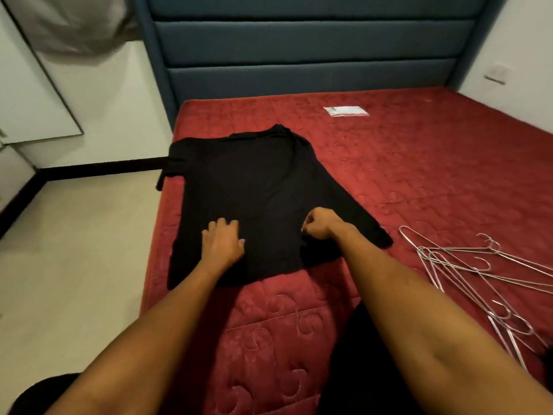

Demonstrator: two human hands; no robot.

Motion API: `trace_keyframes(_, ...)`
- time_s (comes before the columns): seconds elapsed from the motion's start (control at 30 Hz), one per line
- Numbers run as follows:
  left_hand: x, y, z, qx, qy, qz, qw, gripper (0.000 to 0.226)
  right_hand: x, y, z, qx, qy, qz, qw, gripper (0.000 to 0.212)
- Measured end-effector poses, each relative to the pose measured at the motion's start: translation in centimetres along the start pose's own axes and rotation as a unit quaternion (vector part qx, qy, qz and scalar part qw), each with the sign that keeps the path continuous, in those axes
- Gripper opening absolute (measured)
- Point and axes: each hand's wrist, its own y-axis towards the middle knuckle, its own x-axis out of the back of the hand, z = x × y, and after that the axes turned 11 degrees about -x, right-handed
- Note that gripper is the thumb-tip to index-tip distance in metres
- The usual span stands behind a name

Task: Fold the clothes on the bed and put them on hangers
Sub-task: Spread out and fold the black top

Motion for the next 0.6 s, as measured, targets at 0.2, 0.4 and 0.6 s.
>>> trace_keyframes(0.2, -3.6, 2.2, -9.4, -0.248, -0.092, 0.128, 0.956, 0.065, 1.9, 2.3, -9.8, -0.138, 0.034, -0.153, 0.978, 0.040)
trace_keyframes(0.4, -5.4, 3.5, -13.4, -0.291, -0.062, 0.084, 0.951, 0.025, 2.3, 3.0, -15.0, -0.245, 0.115, -0.163, 0.949, 0.044)
trace_keyframes(0.6, -4.2, 5.8, -12.9, -0.371, -0.096, 0.160, 0.910, 0.018, 3.0, 4.6, -14.8, -0.262, 0.092, -0.180, 0.944, 0.038)
